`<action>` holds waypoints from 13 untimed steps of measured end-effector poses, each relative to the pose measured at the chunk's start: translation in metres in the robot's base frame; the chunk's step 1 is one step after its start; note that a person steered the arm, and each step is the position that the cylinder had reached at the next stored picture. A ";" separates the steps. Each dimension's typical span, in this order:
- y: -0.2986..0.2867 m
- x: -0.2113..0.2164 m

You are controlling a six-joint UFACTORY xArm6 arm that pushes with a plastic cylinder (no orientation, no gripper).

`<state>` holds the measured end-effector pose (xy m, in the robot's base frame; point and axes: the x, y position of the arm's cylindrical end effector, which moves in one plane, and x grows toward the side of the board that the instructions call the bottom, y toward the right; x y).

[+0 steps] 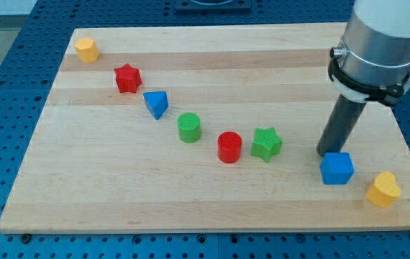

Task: Place the green star in between the red circle and blue cube

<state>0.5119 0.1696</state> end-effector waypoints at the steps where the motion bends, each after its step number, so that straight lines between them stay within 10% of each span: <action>1: -0.005 -0.024; 6: -0.123 -0.043; 13: -0.072 -0.079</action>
<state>0.4324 0.0981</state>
